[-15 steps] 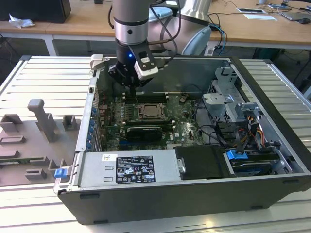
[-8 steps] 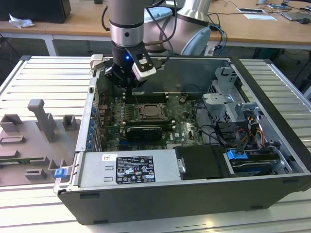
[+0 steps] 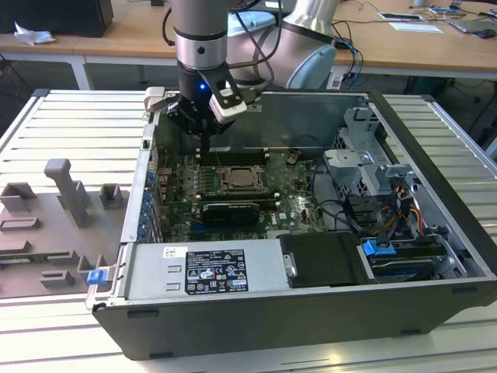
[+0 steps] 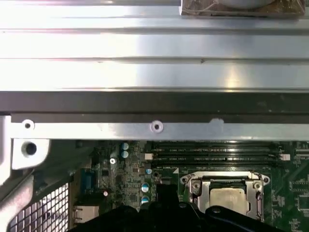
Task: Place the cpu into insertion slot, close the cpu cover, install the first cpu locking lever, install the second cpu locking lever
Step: 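Install the first cpu locking lever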
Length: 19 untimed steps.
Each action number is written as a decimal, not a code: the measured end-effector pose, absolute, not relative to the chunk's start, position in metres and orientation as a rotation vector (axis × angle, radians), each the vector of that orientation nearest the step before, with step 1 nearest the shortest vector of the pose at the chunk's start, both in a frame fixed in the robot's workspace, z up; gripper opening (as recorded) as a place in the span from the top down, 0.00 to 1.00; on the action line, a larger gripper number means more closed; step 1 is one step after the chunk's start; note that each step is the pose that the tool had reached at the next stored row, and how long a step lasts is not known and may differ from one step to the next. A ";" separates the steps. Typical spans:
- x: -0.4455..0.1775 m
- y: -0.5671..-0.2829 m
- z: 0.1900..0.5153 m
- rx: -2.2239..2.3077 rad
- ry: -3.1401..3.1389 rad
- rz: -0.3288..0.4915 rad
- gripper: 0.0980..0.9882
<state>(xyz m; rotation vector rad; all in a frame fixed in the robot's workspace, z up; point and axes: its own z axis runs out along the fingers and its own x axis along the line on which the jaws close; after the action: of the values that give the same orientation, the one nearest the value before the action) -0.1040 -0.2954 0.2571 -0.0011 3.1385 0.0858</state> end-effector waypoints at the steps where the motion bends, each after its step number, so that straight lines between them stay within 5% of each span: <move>1: -0.103 -0.295 0.257 -0.001 3.138 0.086 0.99; 19: -0.050 -0.293 0.246 -0.047 3.137 0.104 0.99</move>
<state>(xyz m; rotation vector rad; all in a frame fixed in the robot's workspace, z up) -0.0501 -0.2931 0.2462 -0.0468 3.1366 0.1036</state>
